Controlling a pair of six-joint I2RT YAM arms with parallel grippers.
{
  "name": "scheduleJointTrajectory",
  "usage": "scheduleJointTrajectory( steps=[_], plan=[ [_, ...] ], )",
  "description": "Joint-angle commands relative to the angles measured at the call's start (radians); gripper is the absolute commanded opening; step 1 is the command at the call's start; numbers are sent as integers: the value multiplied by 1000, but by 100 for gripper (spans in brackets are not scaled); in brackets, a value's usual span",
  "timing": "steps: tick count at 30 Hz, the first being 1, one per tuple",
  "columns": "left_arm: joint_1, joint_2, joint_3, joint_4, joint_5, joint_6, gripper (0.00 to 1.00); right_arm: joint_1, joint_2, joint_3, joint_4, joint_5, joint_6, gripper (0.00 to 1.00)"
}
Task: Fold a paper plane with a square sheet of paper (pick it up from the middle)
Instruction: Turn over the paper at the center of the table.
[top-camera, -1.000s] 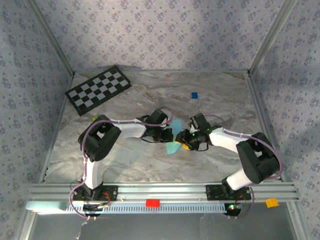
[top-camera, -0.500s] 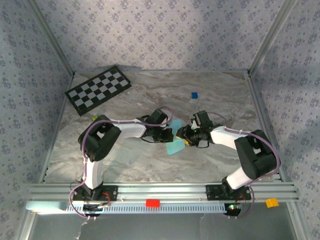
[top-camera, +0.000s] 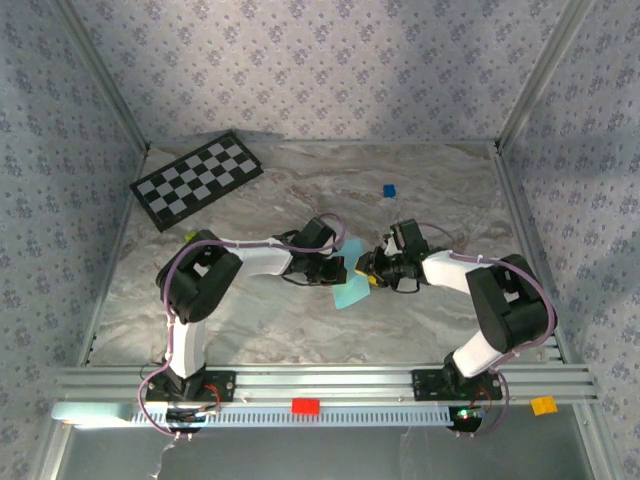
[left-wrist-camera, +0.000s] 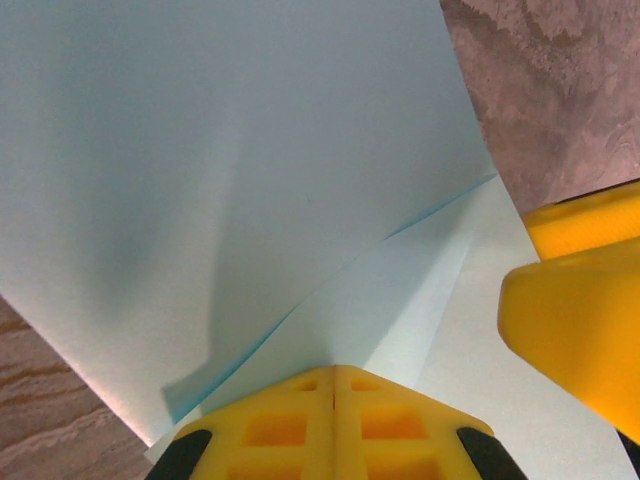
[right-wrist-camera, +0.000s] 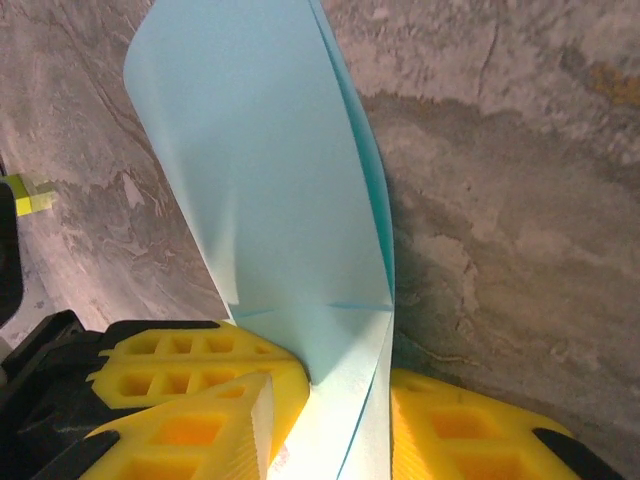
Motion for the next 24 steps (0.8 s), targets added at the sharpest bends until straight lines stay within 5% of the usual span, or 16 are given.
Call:
scheduleJointTrajectory(
  steps=[1, 24],
  plan=[
    [2, -6, -19, -39, -19, -6, 4, -9, 17, -17, 30, -12, -1, 31],
    [1, -19, -27, -20, -21, -21, 5, -32, 51, -81, 165, -37, 12, 15]
  ],
)
